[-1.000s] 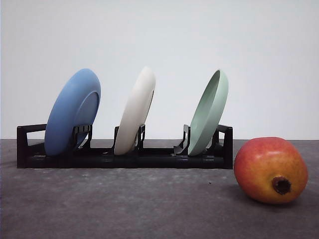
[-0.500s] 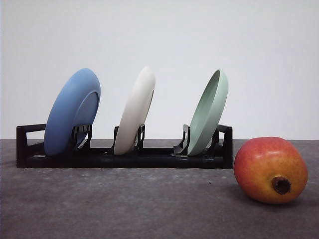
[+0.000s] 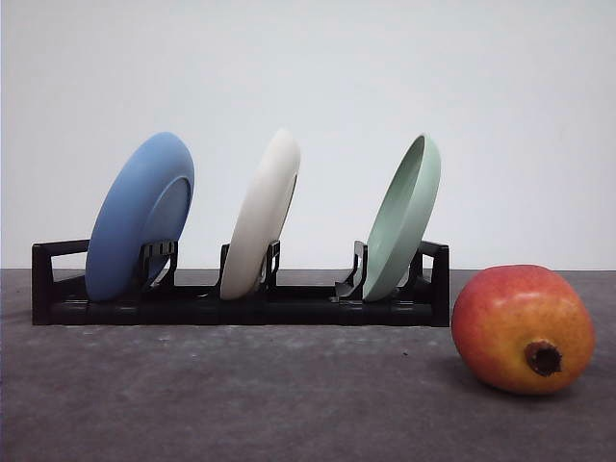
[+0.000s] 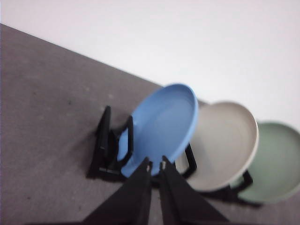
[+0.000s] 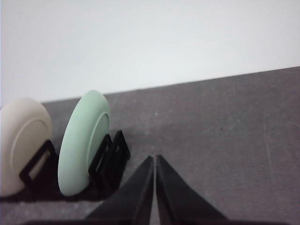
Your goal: Place pomegranate in white plate
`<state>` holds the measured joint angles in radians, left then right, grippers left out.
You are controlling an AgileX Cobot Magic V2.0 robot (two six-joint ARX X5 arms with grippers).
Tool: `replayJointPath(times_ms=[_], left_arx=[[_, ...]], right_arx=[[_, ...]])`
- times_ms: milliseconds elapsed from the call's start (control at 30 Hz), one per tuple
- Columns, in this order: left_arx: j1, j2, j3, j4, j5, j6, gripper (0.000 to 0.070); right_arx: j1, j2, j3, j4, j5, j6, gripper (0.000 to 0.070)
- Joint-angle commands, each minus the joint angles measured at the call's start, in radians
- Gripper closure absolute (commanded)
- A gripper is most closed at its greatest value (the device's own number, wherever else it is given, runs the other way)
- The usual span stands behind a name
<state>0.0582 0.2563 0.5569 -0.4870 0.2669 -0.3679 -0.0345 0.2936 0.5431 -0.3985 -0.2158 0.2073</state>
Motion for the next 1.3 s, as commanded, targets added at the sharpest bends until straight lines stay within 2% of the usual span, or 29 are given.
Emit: replayJointPath(times_ms=[0, 333, 467, 667, 700, 733, 833, 867, 900, 1100, 1267], left_arx=[[-0.001, 0.051, 0.064, -0.039, 0.024, 0.105, 0.0689], [-0.001, 0.308, 0.325, -0.275, 0.150, 0.307, 0.0689], [-0.002, 0.366, 0.381, -0.342, 0.182, 0.351, 0.0689], [-0.002, 0.379, 0.387, -0.345, 0.181, 0.357, 0.0657], [-0.002, 0.379, 0.387, -0.345, 0.181, 0.357, 0.0627], [-0.002, 0.379, 0.387, -0.345, 0.181, 0.357, 0.0562], [-0.002, 0.379, 0.387, -0.345, 0.180, 0.356, 0.0223], [-0.002, 0.379, 0.387, -0.345, 0.180, 0.356, 0.0133], [-0.002, 0.379, 0.387, -0.344, 0.180, 0.356, 0.0110], [-0.019, 0.391, 0.387, -0.320, 0.190, 0.338, 0.0112], [-0.086, 0.445, 0.423, -0.265, 0.203, 0.283, 0.0118]], right_arx=[[0.000, 0.053, 0.067, -0.038, -0.021, -0.074, 0.0699], [0.002, 0.334, 0.373, -0.359, -0.151, -0.264, 0.0699], [0.014, 0.395, 0.429, -0.450, -0.155, -0.297, 0.0699], [0.035, 0.424, 0.434, -0.462, -0.153, -0.297, 0.0695], [0.035, 0.424, 0.434, -0.460, -0.151, -0.292, 0.0683], [0.035, 0.424, 0.434, -0.458, -0.150, -0.292, 0.0640], [0.035, 0.424, 0.434, -0.454, -0.150, -0.276, 0.0323], [0.035, 0.424, 0.434, -0.454, -0.150, -0.268, 0.0247], [0.035, 0.424, 0.434, -0.454, -0.150, -0.264, 0.0218], [0.035, 0.424, 0.434, -0.454, -0.151, -0.259, 0.0215], [0.035, 0.424, 0.434, -0.454, -0.150, -0.259, 0.0215]])
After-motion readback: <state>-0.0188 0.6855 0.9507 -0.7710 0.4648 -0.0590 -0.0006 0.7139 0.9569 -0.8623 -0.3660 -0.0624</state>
